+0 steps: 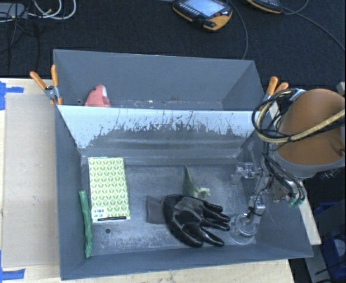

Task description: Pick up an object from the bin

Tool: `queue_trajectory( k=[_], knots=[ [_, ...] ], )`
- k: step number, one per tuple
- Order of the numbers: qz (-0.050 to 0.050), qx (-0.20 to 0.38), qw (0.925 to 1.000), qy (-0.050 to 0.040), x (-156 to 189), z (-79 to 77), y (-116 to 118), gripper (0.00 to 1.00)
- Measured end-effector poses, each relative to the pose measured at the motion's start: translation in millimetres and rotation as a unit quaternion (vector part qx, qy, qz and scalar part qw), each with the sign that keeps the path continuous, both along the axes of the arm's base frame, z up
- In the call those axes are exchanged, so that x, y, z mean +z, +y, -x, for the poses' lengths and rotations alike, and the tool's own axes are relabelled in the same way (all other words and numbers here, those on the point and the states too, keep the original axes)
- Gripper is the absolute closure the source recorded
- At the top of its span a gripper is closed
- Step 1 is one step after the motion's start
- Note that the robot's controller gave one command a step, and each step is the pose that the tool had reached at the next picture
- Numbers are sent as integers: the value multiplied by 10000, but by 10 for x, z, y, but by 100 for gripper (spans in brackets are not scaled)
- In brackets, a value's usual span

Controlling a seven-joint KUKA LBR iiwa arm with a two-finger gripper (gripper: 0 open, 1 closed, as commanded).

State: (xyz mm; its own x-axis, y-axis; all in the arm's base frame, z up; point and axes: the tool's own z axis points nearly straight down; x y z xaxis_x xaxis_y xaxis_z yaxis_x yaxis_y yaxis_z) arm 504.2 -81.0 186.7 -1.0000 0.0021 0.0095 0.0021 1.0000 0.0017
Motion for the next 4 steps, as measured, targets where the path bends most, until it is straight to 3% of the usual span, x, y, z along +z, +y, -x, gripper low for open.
queue_trajectory(
  k=[1,2,3,4],
  knots=[
    [6,15,10000,-37,39,-17,3,0],
    [5,-359,9993,-37,-661,-118,113,0],
    [3,-785,9969,3,-965,-96,124,0],
    [4,-358,9994,-31,-595,-212,173,0]
  ],
)
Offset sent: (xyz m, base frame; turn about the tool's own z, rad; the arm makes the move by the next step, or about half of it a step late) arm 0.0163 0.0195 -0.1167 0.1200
